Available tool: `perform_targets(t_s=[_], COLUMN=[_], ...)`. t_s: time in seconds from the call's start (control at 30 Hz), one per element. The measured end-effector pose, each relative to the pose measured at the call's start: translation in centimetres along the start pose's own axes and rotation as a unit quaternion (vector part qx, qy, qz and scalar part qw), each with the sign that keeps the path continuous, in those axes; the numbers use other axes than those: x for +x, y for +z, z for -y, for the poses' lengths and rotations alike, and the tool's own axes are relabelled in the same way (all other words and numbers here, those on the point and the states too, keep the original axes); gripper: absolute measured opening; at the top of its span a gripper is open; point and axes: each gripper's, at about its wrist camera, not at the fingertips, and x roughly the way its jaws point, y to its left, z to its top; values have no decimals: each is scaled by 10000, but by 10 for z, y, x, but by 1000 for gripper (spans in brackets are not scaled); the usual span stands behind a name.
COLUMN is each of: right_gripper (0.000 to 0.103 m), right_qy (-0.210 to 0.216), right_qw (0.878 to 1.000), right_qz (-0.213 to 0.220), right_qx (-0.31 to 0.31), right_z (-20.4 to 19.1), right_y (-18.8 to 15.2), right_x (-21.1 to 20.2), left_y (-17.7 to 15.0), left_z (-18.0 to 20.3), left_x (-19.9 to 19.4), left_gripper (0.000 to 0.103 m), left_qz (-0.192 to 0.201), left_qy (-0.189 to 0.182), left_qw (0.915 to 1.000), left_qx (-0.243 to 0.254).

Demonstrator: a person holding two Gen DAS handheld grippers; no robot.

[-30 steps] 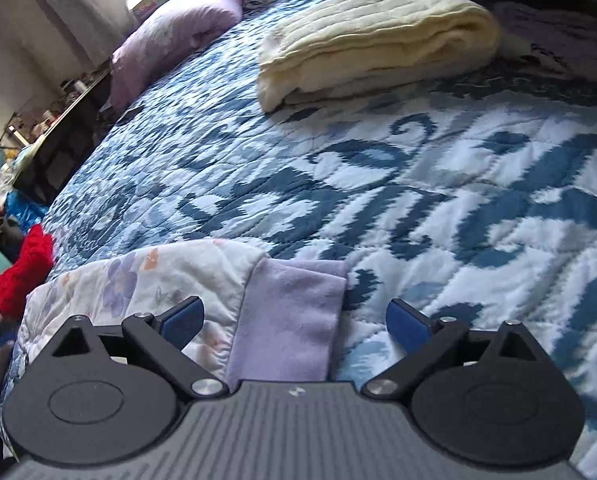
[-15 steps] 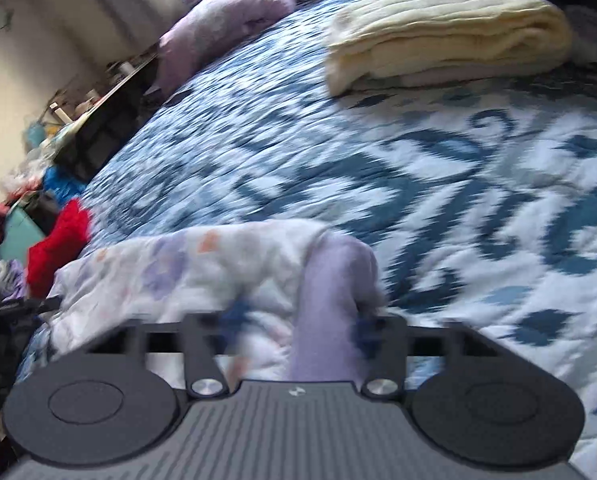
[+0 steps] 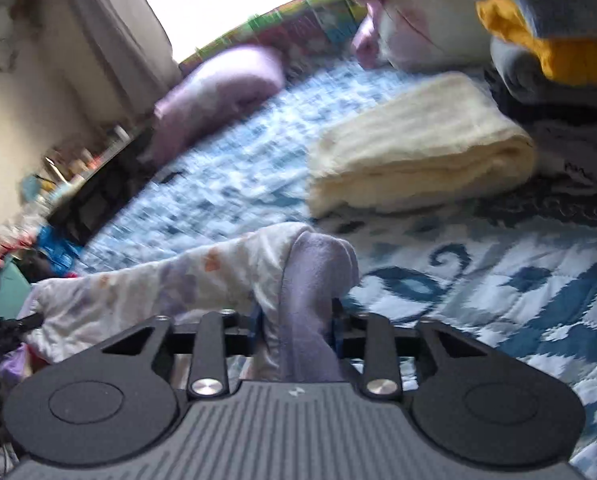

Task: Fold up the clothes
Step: 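Lift the garment by its cuffs with both tools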

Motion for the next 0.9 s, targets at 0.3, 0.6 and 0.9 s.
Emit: perform_targets(t_s=[0.3,0.6,0.9], right_gripper=[69,56,26], right_qy=[-324,-122,-175], right_qw=[9944,9799,9840], right_qz=[-251,-885,-825], right_qx=[-973,-1786,-1572], right_z=[11,-12,-8], right_y=[14,18,13], right_x=[15,60,69], left_y=[9,27,15], left_z=[1,10,26], left_x=[14,48,74], left_gripper=[38,38,7], left_qz=[-91,-481,-655], left_qy=[274,370,617], left_qw=[9975,9923,9859], left_qx=[640,1077,1413])
